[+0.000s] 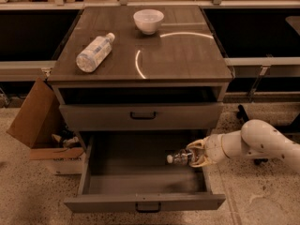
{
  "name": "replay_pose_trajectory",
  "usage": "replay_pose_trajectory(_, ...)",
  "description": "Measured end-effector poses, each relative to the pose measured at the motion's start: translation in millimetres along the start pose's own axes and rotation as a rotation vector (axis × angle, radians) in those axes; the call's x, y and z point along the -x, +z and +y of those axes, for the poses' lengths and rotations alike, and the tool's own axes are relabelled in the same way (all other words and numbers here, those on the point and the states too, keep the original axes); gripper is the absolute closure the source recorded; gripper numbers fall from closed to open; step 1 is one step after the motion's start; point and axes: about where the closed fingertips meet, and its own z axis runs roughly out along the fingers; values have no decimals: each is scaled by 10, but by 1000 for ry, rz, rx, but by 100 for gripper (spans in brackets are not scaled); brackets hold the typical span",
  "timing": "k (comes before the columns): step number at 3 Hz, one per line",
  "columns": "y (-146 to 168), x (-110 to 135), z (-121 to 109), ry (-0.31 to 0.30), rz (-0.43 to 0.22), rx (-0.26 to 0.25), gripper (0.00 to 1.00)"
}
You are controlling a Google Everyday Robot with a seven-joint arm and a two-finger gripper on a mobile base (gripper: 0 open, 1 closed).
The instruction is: Pick water bottle from middle drawer and place on counter
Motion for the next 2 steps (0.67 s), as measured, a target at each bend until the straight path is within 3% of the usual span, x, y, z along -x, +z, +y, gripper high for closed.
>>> replay_pose_trajectory(1, -481, 184, -267, -51, -1, -71, 100)
replay_pose_trajectory(2, -1207, 404, -629, -112, 5, -133, 100)
